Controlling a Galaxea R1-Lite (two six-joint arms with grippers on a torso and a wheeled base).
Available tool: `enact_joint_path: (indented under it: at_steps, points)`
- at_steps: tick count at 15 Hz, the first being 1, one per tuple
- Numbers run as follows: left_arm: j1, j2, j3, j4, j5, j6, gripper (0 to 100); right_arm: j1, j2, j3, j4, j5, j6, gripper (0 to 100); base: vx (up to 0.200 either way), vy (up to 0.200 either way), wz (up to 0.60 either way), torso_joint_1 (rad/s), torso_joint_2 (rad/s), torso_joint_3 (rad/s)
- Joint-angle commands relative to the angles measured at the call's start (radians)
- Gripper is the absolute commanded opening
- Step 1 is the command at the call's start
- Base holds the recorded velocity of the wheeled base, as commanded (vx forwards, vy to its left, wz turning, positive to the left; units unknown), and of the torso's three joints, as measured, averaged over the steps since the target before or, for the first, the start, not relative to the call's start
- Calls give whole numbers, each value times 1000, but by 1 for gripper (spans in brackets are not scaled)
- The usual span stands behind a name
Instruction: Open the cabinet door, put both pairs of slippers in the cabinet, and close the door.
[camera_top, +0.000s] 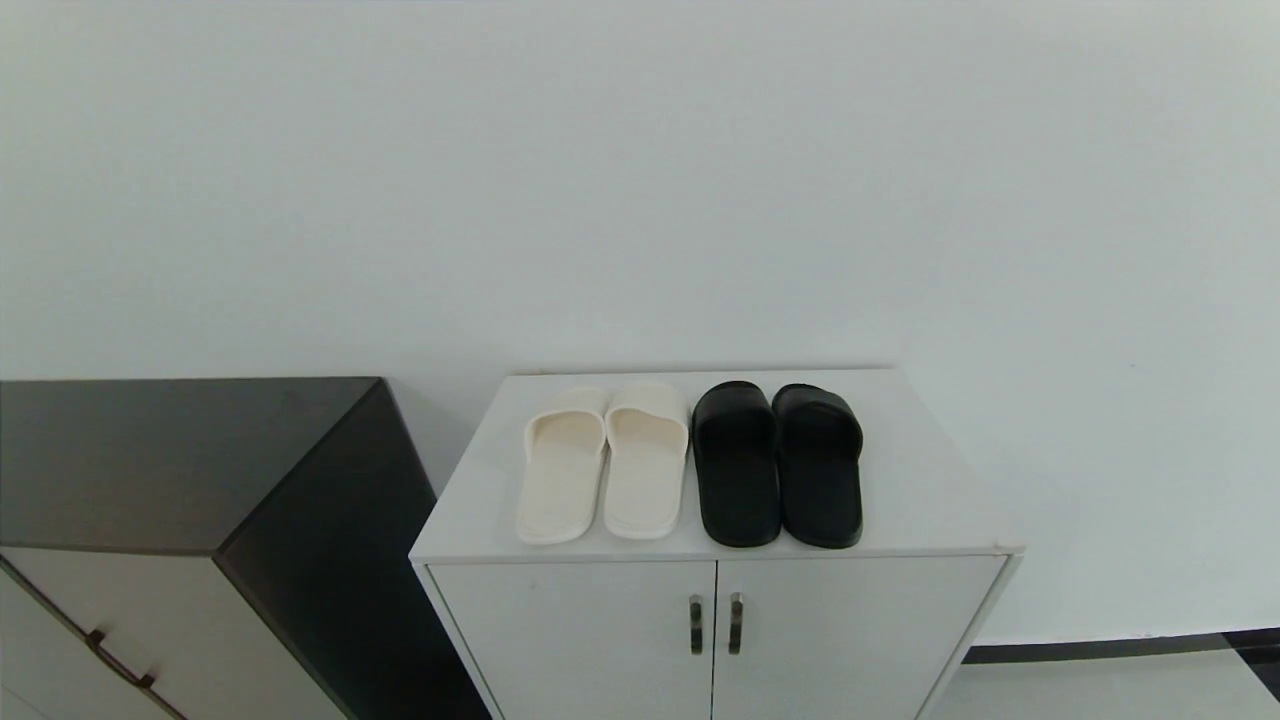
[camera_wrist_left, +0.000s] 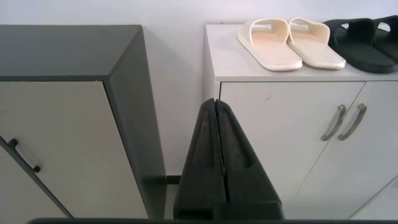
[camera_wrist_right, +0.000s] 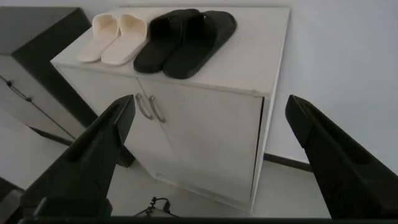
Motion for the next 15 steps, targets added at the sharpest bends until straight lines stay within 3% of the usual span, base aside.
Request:
enact_joint_path:
  at_steps: [1,5,7,9,12,15]
  points:
    - [0,2,0,0,0,1,0,104,353,-96,-163,-52,23,100,0,0,0,0,0,0]
    - [0,0,0,0,0,6,0,531,634,-232,-280,-471,167,100,0,0,0,0,0,0]
    - [0,2,0,0,0,6,0,601,778,-313,-321,-583,199,100,0,0,0,0,0,0]
    - [0,2,0,0,-1,18,0,615,924,-396,-370,-641,208,100,0,0,0,0,0,0]
    - [0,2,0,1,-1,20,0,649,1140,-462,-522,-810,228,100,0,0,0,0,0,0]
    - [0,2,0,0,-7,20,0,672,1229,-507,-607,-853,222,100,0,0,0,0,0,0]
